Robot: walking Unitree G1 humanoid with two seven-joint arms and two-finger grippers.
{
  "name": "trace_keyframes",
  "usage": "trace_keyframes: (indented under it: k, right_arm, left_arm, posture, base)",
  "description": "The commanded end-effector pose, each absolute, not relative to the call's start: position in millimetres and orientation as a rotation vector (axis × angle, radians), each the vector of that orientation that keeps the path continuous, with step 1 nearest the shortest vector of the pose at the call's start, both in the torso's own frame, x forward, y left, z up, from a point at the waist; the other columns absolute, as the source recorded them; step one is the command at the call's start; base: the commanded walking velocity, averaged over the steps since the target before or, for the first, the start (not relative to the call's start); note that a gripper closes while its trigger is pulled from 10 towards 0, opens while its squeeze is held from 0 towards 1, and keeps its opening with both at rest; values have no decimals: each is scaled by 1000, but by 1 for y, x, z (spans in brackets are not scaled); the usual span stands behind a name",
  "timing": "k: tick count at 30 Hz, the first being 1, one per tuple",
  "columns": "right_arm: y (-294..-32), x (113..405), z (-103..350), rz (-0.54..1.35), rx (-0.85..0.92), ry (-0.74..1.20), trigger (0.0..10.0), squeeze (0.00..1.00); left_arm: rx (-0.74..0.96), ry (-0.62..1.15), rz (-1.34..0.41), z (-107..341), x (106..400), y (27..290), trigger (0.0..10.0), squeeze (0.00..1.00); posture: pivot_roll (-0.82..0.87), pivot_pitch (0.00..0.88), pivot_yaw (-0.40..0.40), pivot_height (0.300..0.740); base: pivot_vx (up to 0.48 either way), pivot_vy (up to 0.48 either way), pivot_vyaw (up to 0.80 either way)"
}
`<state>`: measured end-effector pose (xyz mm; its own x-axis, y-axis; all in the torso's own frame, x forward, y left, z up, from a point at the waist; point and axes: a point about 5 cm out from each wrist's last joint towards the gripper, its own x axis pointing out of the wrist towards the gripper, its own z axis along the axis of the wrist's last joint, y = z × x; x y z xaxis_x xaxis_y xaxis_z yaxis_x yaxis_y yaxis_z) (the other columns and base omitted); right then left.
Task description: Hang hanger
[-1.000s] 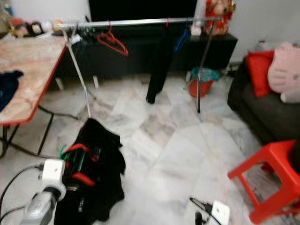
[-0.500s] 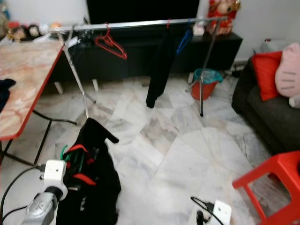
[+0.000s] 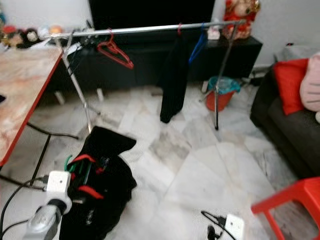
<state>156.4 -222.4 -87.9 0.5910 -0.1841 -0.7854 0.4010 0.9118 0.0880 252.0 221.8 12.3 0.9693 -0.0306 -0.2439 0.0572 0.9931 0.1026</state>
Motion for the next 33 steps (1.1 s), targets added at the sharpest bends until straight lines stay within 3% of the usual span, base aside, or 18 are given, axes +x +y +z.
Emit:
trace_keyframes:
  k: [1, 33]
  right_arm:
    - [-230, 150, -89, -368, 257, 889, 10000, 0]
    - [-230, 153, -88, -356, 250, 894, 10000, 0]
  left_arm:
    - [111, 218, -63, 17, 257, 216, 10000, 0]
    - [108, 222, -40, 17, 257, 218, 10000, 0]
  posture:
    - [116, 0, 10, 740]
    - [123, 0, 2, 740]
  base:
    - [300, 0, 0]
    - [303, 0, 0]
